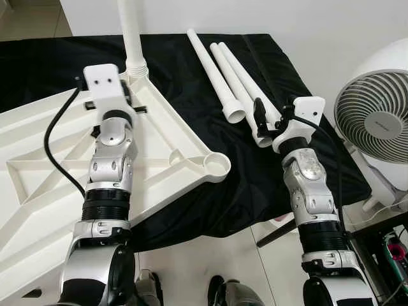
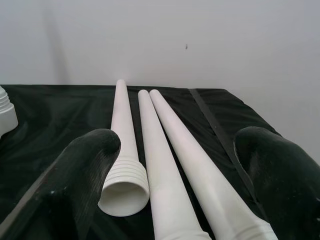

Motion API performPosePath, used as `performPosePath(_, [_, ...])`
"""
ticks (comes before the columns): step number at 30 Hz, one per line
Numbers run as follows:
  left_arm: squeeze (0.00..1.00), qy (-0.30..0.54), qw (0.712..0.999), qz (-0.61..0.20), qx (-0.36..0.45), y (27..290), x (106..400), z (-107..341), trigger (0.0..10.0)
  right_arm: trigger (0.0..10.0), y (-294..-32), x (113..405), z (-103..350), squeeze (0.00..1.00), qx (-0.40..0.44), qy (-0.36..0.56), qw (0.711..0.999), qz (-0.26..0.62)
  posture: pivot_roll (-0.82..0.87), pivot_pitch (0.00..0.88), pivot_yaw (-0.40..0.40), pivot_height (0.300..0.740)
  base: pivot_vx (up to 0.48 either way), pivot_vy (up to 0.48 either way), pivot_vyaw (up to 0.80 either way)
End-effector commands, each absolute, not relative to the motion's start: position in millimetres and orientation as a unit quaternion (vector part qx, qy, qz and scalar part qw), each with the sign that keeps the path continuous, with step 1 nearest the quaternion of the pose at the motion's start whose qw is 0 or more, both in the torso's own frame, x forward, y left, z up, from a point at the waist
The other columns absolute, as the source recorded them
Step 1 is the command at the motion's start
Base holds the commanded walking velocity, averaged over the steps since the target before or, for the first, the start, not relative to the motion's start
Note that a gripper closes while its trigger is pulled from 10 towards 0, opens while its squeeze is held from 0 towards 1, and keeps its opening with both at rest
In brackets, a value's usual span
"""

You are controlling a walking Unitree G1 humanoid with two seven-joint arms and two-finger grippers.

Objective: Building children table

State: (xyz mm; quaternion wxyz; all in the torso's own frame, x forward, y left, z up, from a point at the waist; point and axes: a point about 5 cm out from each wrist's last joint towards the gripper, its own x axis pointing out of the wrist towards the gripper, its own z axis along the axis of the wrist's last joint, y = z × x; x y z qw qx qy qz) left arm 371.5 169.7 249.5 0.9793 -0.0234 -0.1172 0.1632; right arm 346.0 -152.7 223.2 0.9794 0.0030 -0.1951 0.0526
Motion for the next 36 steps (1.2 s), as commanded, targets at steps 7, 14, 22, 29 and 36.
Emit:
performPosePath(7, [0.00,-0.115,0.990,0.079,-0.003,150.1,371.6,241.8,10.0,10.0,-155.7,344.8,214.1,0.00,-0.001,-0.180,0.983,0.047,0.08,0.135,-0.030,0.740,0.000,0.000,0.00])
performPosePath(14, [0.00,-0.150,0.987,-0.046,0.046,133.9,358.8,240.1,10.0,10.0,-158.6,346.7,204.8,0.00,-0.016,-0.140,0.988,0.060,0.08,0.139,-0.031,0.740,0.000,0.000,0.00])
performPosePath(22, [0.00,-0.145,0.983,-0.086,0.070,131.3,349.2,238.9,10.0,10.0,-170.3,356.2,189.2,0.00,-0.049,-0.043,0.996,0.058,0.07,0.149,-0.038,0.740,0.000,0.000,0.00])
performPosePath(29, [0.00,-0.134,0.983,-0.103,0.070,122.3,344.2,233.9,10.0,10.0,-173.5,364.3,190.9,0.00,-0.055,-0.017,0.996,0.075,0.07,0.159,-0.046,0.740,0.000,0.000,0.00])
performPosePath(36, [0.00,-0.121,0.985,-0.107,0.066,118.1,339.8,228.3,10.0,10.0,-168.1,370.0,190.8,0.00,-0.032,0.001,0.995,0.090,0.08,0.167,-0.052,0.740,0.000,0.000,0.00])
